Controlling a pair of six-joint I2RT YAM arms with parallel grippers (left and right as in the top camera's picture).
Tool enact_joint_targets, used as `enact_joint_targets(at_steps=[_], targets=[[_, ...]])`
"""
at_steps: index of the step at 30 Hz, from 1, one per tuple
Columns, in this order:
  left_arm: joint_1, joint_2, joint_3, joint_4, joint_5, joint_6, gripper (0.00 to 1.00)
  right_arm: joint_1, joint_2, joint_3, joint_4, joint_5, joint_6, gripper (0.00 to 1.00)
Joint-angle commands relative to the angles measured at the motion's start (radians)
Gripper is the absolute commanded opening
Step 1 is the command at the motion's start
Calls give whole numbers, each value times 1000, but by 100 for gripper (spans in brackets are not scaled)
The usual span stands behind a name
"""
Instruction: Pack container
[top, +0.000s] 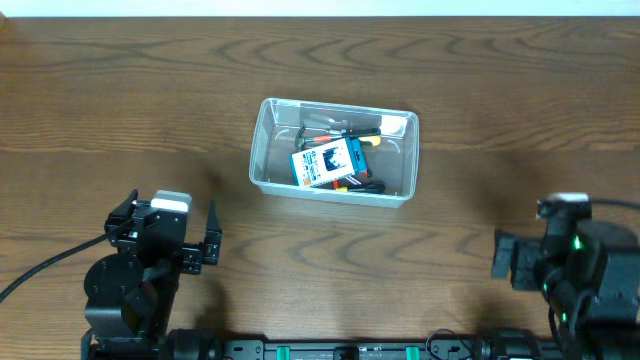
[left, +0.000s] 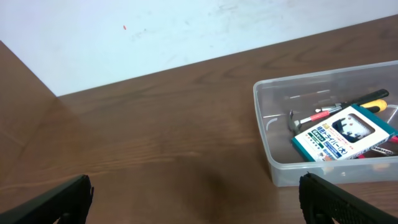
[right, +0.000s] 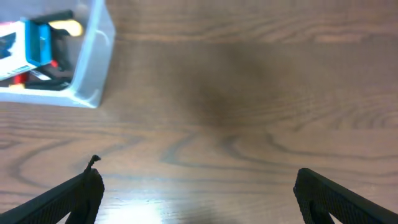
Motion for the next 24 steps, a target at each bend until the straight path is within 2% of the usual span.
enact_joint_targets(at_steps=[1,7,13,17,19,24], targets=[[-4,2,-2,0,10,13,98,-5,-149,-64,35,-96,-58,99],[-4,2,-2,0,10,13,98,-4,-453,-383,383,-181,-92,99],[-4,2,-2,0,10,13,98,5,-480,-737,967,-268,-93,99],[-4,2,-2,0,10,13,98,8,-481,-908,1261,-266,-145,99],[-4,2,-2,0,10,13,98,8,-481,-961,1331,-266,-183,99],[-4,2,-2,0,10,13,98,8,-496,-965,1167,-257,-224,99]])
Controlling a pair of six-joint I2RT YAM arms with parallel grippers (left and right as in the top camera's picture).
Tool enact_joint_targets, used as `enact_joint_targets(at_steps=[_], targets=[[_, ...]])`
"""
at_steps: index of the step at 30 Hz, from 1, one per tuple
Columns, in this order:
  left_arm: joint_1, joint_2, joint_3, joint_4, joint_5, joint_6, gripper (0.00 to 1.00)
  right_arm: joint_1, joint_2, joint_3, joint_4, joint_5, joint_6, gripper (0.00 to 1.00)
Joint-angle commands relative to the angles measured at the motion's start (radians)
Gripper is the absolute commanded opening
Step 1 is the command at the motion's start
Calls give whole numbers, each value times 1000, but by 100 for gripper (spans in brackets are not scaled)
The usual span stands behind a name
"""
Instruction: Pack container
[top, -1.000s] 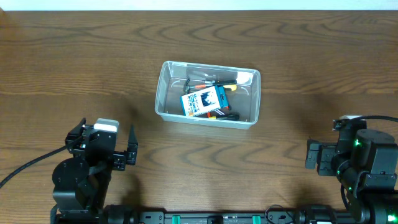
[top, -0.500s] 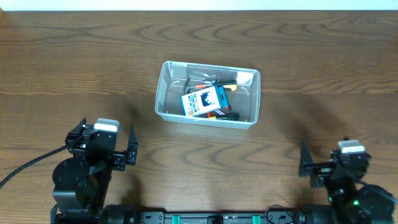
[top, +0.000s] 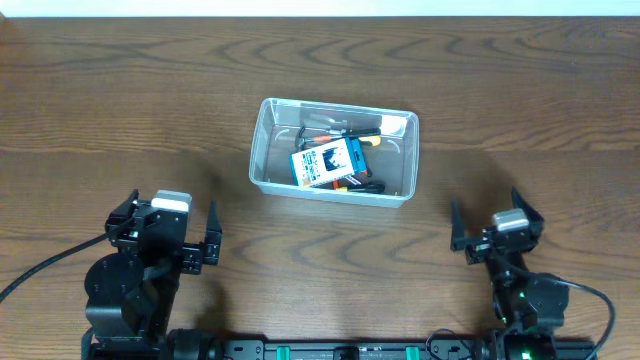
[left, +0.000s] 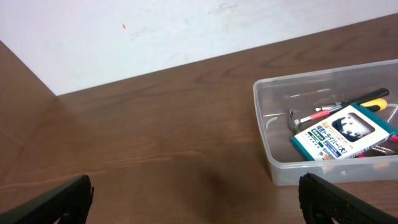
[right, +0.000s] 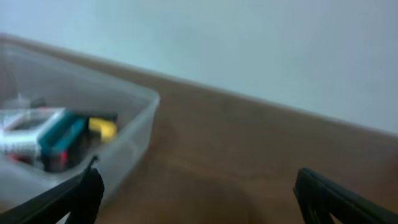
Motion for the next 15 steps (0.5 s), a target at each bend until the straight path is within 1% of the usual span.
enact_joint_targets(at_steps=[1,3,15], targets=[[-4,0,0,1,10,12,98,6,-25,-3,-82,-8,-39,99],[-4,0,0,1,10,13,98,6,-27,-3,-74,-8,10,99],[-4,0,0,1,10,12,98,6,-27,-3,-69,-8,11,99]])
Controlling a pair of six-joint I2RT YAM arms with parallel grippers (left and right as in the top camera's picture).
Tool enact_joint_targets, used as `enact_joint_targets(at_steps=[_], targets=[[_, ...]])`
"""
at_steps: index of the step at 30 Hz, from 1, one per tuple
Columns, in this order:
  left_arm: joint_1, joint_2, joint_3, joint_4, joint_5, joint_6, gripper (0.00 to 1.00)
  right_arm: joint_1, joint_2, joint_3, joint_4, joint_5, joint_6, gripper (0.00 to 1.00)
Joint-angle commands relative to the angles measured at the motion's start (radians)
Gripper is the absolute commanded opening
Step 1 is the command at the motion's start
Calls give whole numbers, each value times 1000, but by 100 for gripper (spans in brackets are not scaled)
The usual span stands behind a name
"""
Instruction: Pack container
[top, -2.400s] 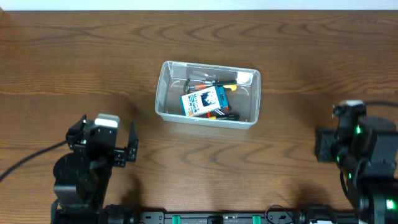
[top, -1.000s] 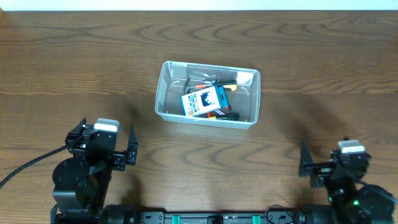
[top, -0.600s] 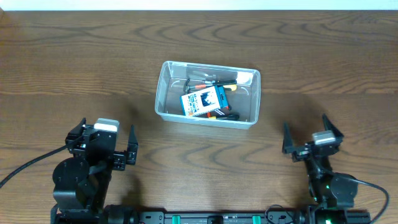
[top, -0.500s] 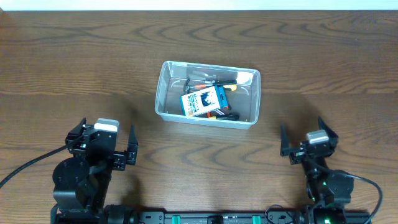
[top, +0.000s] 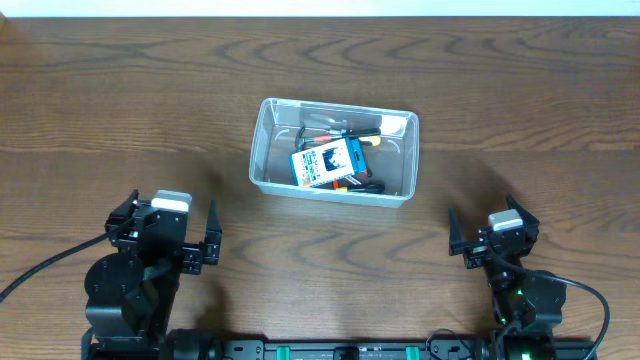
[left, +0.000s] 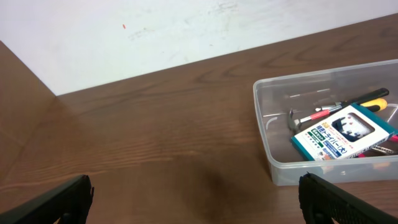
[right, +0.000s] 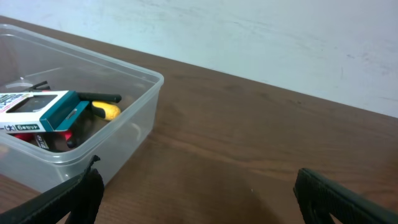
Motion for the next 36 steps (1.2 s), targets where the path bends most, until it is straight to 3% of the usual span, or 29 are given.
enact_joint_targets(at_steps=[1,21,25,27,31,36], targets=[[-4,0,0,1,10,12,98,6,-10,-2,-4,-8,15,99],[-4,-8,1,-47,11,9,98,6,-10,-2,-4,-7,15,99],[-8,-102,-4,-231,38,-220,98,6,-10,-2,-4,-7,15,99],[-15,-171,-32,-290,100,-243,98,6,-10,-2,-4,-8,15,99],[-21,-327,-178,-235,126,-266,98,6,-10,-2,-4,-7,15,99],[-21,-385,-383,10,127,-280,98,6,-10,-2,-4,-7,15,99]])
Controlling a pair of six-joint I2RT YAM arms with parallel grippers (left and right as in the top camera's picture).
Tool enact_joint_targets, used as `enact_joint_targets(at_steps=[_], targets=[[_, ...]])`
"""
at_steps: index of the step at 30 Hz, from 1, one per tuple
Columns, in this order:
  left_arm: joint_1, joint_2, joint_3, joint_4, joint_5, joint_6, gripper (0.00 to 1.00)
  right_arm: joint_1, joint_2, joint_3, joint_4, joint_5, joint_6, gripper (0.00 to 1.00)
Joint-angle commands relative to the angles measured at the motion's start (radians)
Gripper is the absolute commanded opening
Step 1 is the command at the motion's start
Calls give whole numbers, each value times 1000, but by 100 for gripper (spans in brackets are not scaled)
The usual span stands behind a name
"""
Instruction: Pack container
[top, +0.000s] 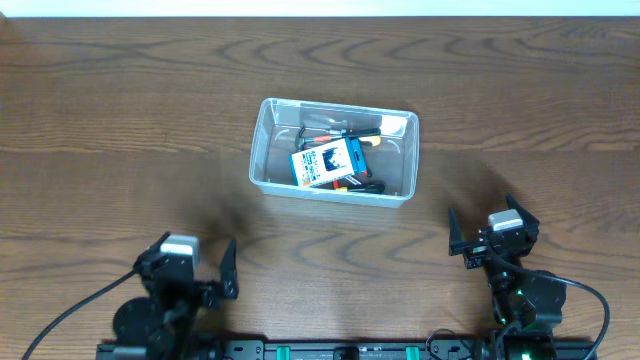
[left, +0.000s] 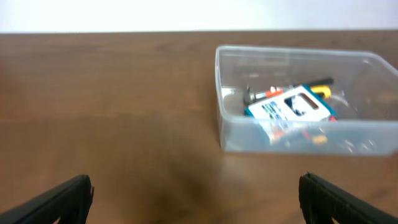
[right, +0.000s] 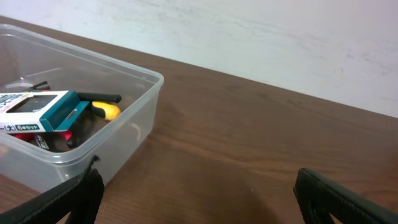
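A clear plastic container (top: 262, 140) stands mid-table, holding a blue-and-white box (top: 326, 161) and several small tools, one with a yellow handle (top: 371, 139). My left gripper (top: 190, 277) sits low at the table's near left, open and empty, facing the container (left: 227, 93). My right gripper (top: 491, 236) rests at the near right, also open and empty, with the container's corner (right: 149, 93) ahead to its left. Both grippers are well apart from the container.
Brown wooden table (top: 520, 90) all round the container. A pale wall (right: 280, 37) lies beyond the far edge. Cables (top: 70, 315) trail from the arm bases at the near edge.
My left arm has drawn back toward the near edge and lowered; its view now faces the container square-on. The right arm and the container's contents are unchanged.
First the right gripper hung over the table at the near right, looking down. Then it lay folded low, facing the container, and stayed there. The left arm held still until now, when it too sits folded low. The container's contents never changed.
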Motion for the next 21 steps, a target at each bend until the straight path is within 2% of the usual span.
enact_joint_targets(at_steps=[1,6,9,16,21], targets=[[-3,-4,-124,163,23,-35,98,6,-10,-2,-4,-8,15,99],[-2,-6,-338,595,12,25,98,6,-10,-2,-4,-8,15,99],[-2,-10,-423,736,11,35,98,6,-10,-2,-4,-8,15,99],[-2,-11,-420,620,68,80,98,6,-10,-2,-4,-8,15,99],[-3,-10,-420,623,79,80,98,6,-10,-2,-4,-8,15,99]])
